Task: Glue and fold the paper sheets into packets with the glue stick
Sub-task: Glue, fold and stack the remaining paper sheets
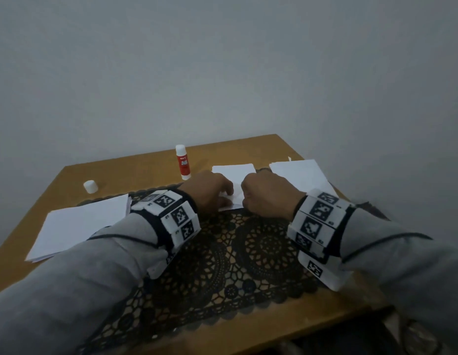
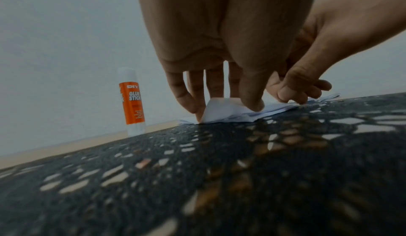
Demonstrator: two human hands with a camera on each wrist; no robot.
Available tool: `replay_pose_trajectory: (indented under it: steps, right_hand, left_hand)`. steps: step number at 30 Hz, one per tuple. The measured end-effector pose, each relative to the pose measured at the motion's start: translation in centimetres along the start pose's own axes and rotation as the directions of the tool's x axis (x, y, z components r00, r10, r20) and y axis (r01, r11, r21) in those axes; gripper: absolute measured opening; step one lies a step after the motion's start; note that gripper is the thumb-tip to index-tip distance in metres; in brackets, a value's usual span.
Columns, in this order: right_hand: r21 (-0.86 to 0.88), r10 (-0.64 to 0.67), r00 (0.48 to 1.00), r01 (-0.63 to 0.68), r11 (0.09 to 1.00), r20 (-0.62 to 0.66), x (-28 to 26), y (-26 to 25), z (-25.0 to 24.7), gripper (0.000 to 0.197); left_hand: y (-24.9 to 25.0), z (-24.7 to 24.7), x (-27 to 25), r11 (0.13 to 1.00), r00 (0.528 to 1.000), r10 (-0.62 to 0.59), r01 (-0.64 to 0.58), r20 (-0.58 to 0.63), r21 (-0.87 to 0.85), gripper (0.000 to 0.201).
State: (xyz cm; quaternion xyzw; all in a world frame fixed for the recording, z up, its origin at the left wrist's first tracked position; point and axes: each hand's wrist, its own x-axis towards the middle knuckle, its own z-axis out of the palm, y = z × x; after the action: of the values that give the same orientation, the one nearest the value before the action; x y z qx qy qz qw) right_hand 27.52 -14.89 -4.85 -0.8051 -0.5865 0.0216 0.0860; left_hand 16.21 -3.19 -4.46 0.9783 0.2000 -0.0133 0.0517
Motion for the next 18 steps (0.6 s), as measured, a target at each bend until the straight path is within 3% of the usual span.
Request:
replay_pose_trajectory:
  steps: [4,8,12,18]
  right_hand:
    - [-0.003,0.054,0.995,-0.055,0.999,-0.083,0.2,0.1,0.0,0.027]
    - [0.038,0.12,0.974,-0.114,0.993,-0.191,0.3,0.2,-0.2,0.018]
    - [0.059,0.16,0.966,-0.151,0.987,-0.203,0.2,0.4,-0.2,0.026]
    - [0.066,0.182,0.96,-0.172,0.983,-0.214,0.5,0.5,-0.2,0.02]
  left_hand:
    - [0.0,0.1,0.1,1.0,1.0,-0.011,0.011,-0.021,-0.021,0.024]
    - [0.4,0.0,-0.2,0.999,1.0,-0.004,0.004,0.001,0.032,0.03]
    - [0.7,-0.1,-0.3,0.999,0.999,0.006,-0.008,0.042,0.041,0.042]
    - [1.4,-0.2,-0.5,0.996,1.0,0.011,-0.009,-0.019,0.087,0.037]
